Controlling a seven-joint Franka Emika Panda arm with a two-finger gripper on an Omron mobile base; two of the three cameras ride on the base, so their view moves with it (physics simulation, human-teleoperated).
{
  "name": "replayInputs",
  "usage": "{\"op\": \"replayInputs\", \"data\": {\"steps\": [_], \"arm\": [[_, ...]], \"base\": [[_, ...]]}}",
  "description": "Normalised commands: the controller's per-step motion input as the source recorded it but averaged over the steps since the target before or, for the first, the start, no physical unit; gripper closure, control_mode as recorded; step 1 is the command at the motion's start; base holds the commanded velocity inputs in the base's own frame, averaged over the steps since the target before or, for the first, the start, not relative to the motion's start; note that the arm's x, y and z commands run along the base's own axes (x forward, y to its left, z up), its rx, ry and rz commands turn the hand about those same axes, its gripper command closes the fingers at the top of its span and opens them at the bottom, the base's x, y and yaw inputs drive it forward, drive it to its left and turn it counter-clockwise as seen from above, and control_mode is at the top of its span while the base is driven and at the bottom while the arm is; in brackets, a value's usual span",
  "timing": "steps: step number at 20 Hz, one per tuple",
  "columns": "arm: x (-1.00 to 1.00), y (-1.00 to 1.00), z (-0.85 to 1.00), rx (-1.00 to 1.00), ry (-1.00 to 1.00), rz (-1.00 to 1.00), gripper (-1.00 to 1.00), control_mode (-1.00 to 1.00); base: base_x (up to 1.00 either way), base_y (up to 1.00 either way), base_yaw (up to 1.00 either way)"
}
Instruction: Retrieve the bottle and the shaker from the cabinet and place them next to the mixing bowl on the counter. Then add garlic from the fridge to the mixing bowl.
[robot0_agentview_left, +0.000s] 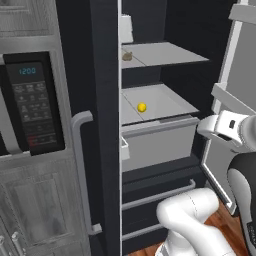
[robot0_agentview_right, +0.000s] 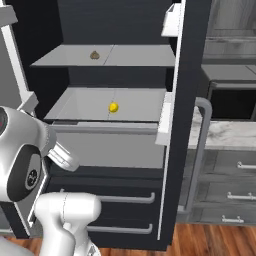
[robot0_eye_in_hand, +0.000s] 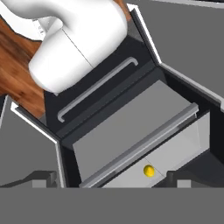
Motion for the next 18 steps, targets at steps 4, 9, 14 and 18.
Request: {"op": "replayInputs", "data": {"steps": [4, 9, 14, 18], "arm": [[0.0, 0.0, 0.0, 0.0, 0.0, 0.0, -1.0, 1.0], [0.0, 0.0, 0.0, 0.0, 0.0, 0.0, -1.0, 1.0], [0.0, 0.0, 0.0, 0.0, 0.0, 0.0, -1.0, 1.0], [0.0, 0.0, 0.0, 0.0, 0.0, 0.0, -1.0, 1.0]], "base": [[0.45, 0.0, 0.0], [0.26, 0.0, 0.0], [0.21, 0.0, 0.0], [0.08, 0.0, 0.0]]}}
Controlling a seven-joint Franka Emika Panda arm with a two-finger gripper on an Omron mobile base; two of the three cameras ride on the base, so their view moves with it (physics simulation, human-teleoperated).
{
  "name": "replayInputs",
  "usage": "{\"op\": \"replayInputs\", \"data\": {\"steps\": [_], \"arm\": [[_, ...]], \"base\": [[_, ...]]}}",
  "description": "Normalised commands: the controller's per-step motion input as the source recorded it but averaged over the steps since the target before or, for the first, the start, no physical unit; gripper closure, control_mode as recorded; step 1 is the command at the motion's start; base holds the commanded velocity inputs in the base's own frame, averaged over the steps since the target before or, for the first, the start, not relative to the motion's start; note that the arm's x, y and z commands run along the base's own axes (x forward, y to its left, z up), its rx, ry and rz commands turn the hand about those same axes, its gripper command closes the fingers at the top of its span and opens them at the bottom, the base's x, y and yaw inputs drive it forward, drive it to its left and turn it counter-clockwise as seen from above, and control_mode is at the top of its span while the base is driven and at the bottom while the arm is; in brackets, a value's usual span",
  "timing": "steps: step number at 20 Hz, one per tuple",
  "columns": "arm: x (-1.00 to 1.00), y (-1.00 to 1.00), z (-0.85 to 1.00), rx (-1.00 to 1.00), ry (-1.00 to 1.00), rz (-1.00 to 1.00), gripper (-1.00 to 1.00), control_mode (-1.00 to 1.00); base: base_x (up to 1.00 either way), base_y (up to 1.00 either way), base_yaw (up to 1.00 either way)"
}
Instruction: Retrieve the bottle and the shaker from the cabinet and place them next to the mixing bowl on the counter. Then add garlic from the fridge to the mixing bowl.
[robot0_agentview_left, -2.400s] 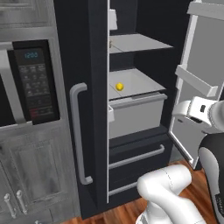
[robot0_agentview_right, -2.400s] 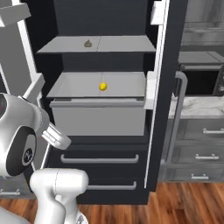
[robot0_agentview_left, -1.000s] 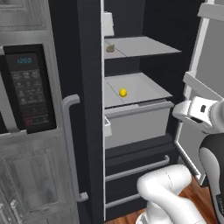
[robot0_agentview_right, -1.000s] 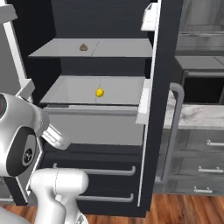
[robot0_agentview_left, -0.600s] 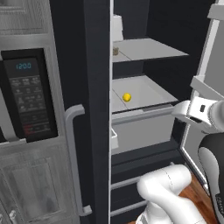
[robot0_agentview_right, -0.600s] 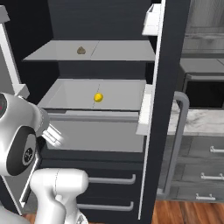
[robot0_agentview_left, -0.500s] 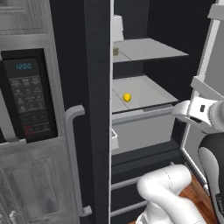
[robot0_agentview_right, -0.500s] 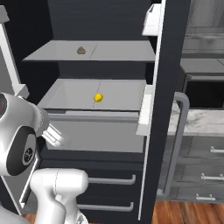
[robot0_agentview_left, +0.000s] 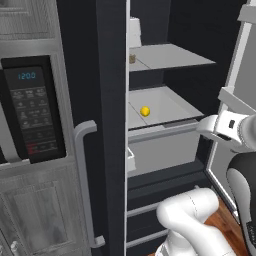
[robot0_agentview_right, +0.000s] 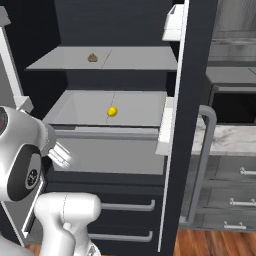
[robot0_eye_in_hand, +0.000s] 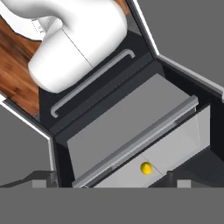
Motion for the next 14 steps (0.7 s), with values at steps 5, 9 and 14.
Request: {"op": "replayInputs", "data": {"steps": [5, 9, 14], "arm": [[0.06, 0.0, 0.13, -0.03, -0.01, 0.0, -1.0, -1.0], [0.01, 0.0, 0.29, -0.13, -0.05, 0.0, -1.0, -1.0], [0.0, 0.0, 0.27, -0.16, -0.02, 0.01, -1.0, -1.0]], "base": [[0.02, 0.0, 0.0], [0.0, 0.0, 0.0], [0.0, 0.0, 0.0]]}}
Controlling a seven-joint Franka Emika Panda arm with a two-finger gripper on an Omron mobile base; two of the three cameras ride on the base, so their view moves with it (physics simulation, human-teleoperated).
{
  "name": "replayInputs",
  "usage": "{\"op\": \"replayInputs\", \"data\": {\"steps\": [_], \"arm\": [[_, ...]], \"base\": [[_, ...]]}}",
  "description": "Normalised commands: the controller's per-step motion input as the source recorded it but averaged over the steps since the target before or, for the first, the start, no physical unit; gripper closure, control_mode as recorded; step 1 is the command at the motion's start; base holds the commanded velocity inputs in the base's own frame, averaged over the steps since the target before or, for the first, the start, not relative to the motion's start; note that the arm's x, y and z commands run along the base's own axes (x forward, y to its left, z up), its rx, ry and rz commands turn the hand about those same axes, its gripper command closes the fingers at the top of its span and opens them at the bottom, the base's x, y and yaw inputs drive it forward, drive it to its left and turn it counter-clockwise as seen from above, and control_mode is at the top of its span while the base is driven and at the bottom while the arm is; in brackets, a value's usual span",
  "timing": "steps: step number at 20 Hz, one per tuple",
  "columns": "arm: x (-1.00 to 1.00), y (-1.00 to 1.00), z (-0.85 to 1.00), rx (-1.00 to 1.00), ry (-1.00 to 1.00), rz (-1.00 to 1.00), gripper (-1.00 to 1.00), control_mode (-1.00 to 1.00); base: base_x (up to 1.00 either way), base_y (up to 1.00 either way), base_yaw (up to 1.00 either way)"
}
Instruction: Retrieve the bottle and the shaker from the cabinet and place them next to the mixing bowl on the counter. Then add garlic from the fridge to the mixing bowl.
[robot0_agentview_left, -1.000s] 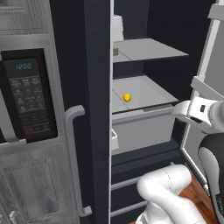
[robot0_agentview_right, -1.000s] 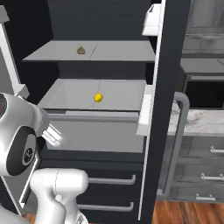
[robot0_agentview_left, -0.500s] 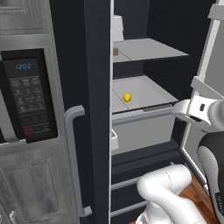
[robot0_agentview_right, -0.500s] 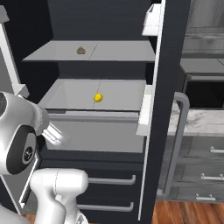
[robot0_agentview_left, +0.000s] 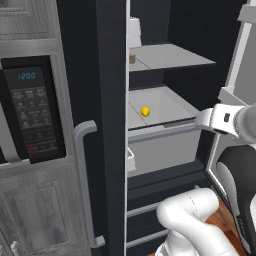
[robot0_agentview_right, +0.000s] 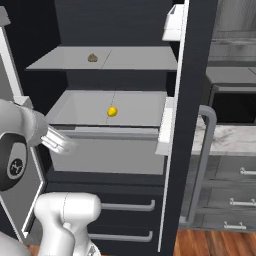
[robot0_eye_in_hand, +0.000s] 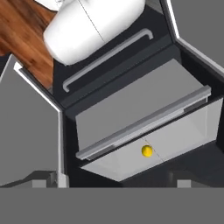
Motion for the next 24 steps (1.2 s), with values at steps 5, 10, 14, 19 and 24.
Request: {"op": "replayInputs", "data": {"steps": [5, 10, 14, 19, 24], "arm": [[0.06, -0.01, 0.17, -0.06, -0.05, 0.11, -1.0, -1.0], [0.25, 0.0, 0.13, -0.07, -0.04, 0.1, -1.0, -1.0], [0.25, 0.0, 0.13, -0.08, -0.08, 0.09, -1.0, -1.0], [0.14, 0.09, 0.24, -0.11, -0.15, 0.02, -1.0, -1.0], [0.09, 0.05, 0.28, -0.1, -0.15, 0.0, -1.0, -1.0]], "base": [[0.0, 0.0, 0.0], [0.0, 0.0, 0.0], [0.0, 0.0, 0.0], [0.0, 0.0, 0.0], [0.0, 0.0, 0.0]]}}
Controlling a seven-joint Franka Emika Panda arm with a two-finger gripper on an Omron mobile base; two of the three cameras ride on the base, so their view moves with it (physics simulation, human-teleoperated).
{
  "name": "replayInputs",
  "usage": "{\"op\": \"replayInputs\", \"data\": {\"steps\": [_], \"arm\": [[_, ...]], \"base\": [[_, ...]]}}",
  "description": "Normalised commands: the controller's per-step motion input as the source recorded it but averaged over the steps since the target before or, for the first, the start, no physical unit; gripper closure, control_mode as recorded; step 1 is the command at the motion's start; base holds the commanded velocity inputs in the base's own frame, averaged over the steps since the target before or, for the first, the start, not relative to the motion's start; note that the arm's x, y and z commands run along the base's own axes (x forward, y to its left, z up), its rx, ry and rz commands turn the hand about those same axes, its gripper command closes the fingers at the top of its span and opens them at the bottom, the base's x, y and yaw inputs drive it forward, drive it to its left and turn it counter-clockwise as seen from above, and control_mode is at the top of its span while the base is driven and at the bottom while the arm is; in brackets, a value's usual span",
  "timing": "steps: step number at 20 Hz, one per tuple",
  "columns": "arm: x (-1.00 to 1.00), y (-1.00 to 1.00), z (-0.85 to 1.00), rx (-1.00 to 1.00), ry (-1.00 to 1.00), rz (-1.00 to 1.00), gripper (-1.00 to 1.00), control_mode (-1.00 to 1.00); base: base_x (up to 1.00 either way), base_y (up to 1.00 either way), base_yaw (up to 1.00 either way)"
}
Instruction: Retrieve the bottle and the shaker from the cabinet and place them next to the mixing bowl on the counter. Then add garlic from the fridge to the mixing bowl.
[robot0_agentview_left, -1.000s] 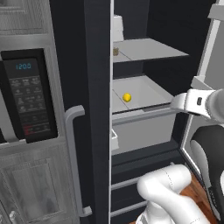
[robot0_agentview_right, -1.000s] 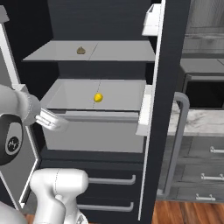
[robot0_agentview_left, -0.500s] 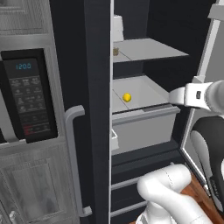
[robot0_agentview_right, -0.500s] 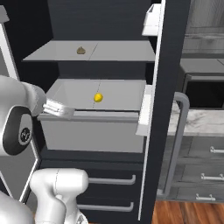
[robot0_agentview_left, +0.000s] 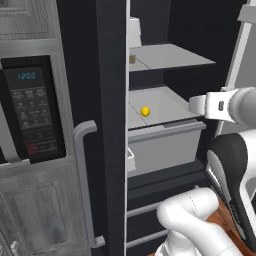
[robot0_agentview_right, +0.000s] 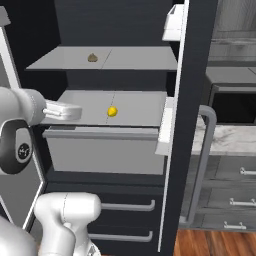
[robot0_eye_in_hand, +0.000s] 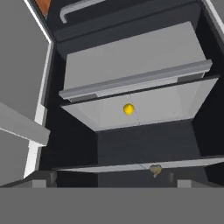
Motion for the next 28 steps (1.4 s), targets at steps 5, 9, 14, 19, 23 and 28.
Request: {"op": "replayInputs", "data": {"steps": [5, 9, 14, 19, 23, 28], "arm": [[0.18, 0.0, 0.35, -0.02, -0.08, 0.01, -1.0, -1.0], [0.05, -0.03, 0.46, 0.0, 0.0, 0.05, -1.0, -1.0], [0.0, 0.0, 0.42, 0.0, 0.0, 0.03, -1.0, -1.0], [0.06, 0.0, 0.19, 0.0, 0.0, 0.02, -1.0, -1.0], [0.21, 0.0, 0.0, 0.0, 0.0, 0.04, -1.0, -1.0], [0.43, 0.07, 0.0, 0.0, 0.0, 0.07, -1.0, -1.0]], "base": [[0.0, 0.0, 0.0], [0.0, 0.0, 0.0], [0.0, 0.0, 0.0], [0.0, 0.0, 0.0], [0.0, 0.0, 0.0], [0.0, 0.0, 0.0]]}}
